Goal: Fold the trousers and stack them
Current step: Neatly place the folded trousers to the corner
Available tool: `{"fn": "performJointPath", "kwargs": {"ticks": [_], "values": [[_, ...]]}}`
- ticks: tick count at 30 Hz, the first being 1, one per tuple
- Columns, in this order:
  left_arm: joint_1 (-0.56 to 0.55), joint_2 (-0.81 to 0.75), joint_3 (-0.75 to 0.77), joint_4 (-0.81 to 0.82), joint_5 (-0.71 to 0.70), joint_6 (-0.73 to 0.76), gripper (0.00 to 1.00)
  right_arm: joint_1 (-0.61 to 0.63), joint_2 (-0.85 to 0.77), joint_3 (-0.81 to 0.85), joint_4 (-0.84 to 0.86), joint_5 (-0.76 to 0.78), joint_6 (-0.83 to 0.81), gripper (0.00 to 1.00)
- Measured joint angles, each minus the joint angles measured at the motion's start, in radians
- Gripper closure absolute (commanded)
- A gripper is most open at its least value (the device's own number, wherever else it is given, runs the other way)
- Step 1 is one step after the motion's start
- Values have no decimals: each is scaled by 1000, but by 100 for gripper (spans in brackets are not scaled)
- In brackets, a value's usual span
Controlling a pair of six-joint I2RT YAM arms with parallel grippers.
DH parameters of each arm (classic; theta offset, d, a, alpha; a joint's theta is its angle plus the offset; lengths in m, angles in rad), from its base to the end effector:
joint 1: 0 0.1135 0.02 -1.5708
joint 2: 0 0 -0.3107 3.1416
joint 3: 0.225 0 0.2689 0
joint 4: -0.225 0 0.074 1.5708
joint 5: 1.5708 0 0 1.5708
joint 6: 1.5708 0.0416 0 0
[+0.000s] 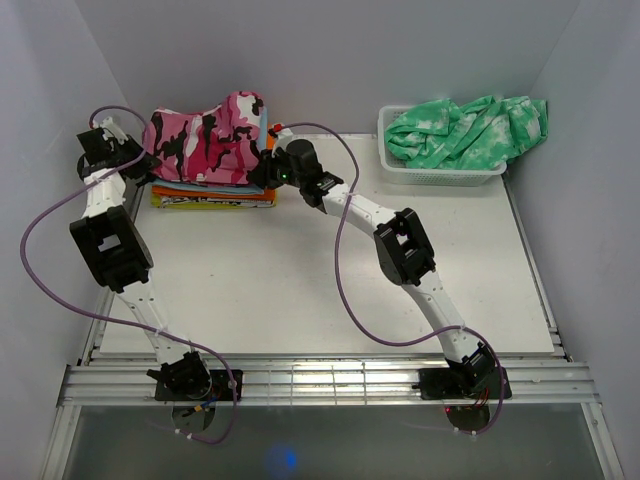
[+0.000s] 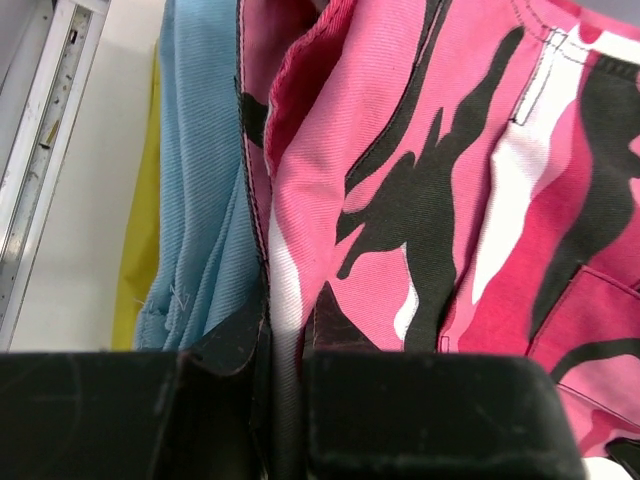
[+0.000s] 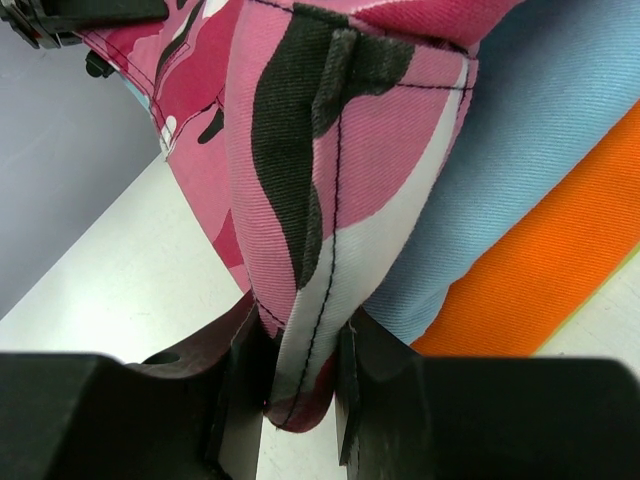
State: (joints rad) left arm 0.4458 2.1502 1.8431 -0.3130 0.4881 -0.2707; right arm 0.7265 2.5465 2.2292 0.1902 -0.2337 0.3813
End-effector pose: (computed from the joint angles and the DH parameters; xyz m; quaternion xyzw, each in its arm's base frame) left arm 0.5031 0.2188 0.2871 -0.1990 0.8468 -0.1752 0.4612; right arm 0.4859 0.4447 0.2484 -0.2039 0.7212 0.4196 0.5121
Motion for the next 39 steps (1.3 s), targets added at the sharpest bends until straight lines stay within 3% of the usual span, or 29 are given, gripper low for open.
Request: {"fn": "performJointPath", "kwargs": {"ticks": [4, 7, 8, 9, 10, 11, 13, 16, 20, 27, 32, 35, 39], "values": [[0, -1, -24, 12, -15, 0, 100, 2, 0, 0, -1, 3, 0, 89], [0, -3, -25, 14, -18, 2, 100, 2, 0, 0, 0, 3, 0, 74], [0, -4, -25, 14, -18, 4, 94, 2, 0, -1, 0, 3, 0, 61], [0, -4, -25, 13, -19, 5, 86, 2, 0, -2, 0, 3, -1, 54], [0, -4, -25, 11, -23, 8, 70, 2, 0, -3, 0, 7, 0, 47], [0, -4, -24, 12, -37, 11, 64, 1, 0, -7, 1, 16, -5, 41], [8, -4, -21, 16, -65, 21, 48, -10, -2, -19, 7, 29, -14, 36], [32, -4, 3, 22, -92, 25, 39, -31, -7, -42, 9, 31, -15, 28], [65, -4, 62, 21, -123, 38, 9, -54, -52, -97, 7, 30, -11, 13], [68, -29, 117, 10, -125, 61, 8, -101, -171, -139, -13, 33, -7, 1], [71, -121, 93, 10, -120, 107, 11, -135, -295, -200, -18, 26, -16, 9], [73, -185, 93, 10, -97, 136, 2, -152, -359, -217, -40, 9, -34, 10], [66, -251, 105, -26, -60, 192, 2, -182, -444, -257, -111, -36, -88, 10]]}}
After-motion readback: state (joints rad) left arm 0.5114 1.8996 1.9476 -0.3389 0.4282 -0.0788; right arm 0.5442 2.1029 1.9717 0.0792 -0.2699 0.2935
